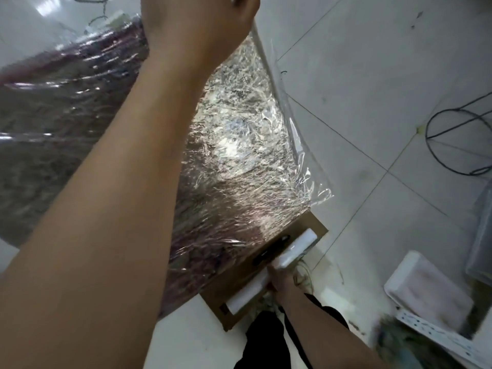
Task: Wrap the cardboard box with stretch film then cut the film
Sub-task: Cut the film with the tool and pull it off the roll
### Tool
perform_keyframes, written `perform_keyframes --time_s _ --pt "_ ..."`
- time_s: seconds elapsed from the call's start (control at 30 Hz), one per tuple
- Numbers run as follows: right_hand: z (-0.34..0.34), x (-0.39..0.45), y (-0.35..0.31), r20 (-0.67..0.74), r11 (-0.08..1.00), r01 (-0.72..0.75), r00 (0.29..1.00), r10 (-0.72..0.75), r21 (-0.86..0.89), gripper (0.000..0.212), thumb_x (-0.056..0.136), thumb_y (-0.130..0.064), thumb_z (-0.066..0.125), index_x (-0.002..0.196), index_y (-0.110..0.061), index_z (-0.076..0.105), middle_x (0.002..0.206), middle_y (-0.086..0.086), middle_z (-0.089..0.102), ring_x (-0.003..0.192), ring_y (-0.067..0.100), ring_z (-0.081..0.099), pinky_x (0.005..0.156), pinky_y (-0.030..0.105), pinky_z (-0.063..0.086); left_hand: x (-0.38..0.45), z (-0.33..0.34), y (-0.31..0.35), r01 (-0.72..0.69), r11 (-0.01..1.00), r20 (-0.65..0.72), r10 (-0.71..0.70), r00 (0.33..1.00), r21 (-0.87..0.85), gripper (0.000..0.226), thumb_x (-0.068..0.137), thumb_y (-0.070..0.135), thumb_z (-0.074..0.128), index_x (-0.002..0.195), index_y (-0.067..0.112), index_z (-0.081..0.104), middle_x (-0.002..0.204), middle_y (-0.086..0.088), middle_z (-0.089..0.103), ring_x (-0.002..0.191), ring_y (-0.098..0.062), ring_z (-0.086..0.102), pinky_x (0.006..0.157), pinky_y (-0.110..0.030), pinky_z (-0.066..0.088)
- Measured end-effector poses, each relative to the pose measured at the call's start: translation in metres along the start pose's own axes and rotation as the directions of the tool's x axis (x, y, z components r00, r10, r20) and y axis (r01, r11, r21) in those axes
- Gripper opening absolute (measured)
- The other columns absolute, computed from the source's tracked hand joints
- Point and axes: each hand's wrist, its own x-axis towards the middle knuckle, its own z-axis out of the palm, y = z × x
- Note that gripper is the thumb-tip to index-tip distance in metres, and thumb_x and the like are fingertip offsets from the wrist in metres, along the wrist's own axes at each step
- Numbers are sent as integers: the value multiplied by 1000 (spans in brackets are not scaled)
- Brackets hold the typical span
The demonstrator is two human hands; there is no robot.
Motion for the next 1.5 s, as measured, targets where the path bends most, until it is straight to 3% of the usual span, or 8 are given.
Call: perform_keyframes --time_s 0.1,0.53,0.63,0.8,1.1,1.23,1.37,1.5 --pt "1 -6 3 -95 999 30 995 -31 -10 53 90 -21 62 132 5 43 122 23 57 106 35 59 73 33 46 -2 -3 -2 -59 998 -51 59 997 12 47 96 51 28 115 22 59 115 5 64 107 -18 54 76 -30 30" --pt "-5 7 10 -18 995 57 998 -58 -82 71 75 -20 79 132 3 43 118 22 59 94 31 62 50 26 49 -12 -11 5 -133 991 -81 131 988 -17 37 95 48 38 104 25 66 99 2 62 89 -28 61 65 -31 25" --pt "-7 9 10 -10 984 84 996 -86 -155 72 73 -23 80 130 4 44 120 20 59 90 26 60 43 14 45 -14 -12 8 -105 994 -45 105 993 0 36 96 48 38 106 27 64 103 3 61 89 -27 60 64 -31 23" --pt "-8 1 5 27 981 110 994 -107 -160 79 74 -21 79 139 1 39 131 18 53 102 23 56 78 30 46 -13 -10 6 -100 995 -53 99 994 -7 36 95 49 38 103 26 64 102 2 60 89 -30 59 64 -32 23" --pt "-30 -23 -7 -157 984 151 974 -164 -95 48 98 -33 42 121 7 56 106 24 61 87 28 55 77 31 44 -13 -10 5 -153 988 -151 149 977 -12 25 86 42 56 74 24 69 71 2 61 53 -29 55 52 -24 16" --pt "-38 -39 -1 -232 987 139 960 -153 -78 50 98 -33 40 135 0 45 138 24 46 125 34 47 105 37 36 -10 -10 4 -151 989 -167 148 975 -6 25 85 43 58 70 25 68 65 4 59 47 -27 52 51 -17 3" --pt "-49 -82 -28 -419 951 293 879 -229 96 30 93 -21 44 103 4 57 91 23 60 83 35 58 74 41 49 -11 -10 3 -128 987 -151 112 982 -97 29 87 44 54 73 23 69 70 3 60 49 -28 55 48 -20 9" --pt "-69 -144 -89 -472 767 624 726 -500 148 9 93 -10 49 97 -9 58 95 9 62 95 31 60 89 48 50 -13 -10 5 -109 987 -147 91 985 -119 28 86 43 56 71 22 68 69 3 60 46 -29 55 50 -23 24"
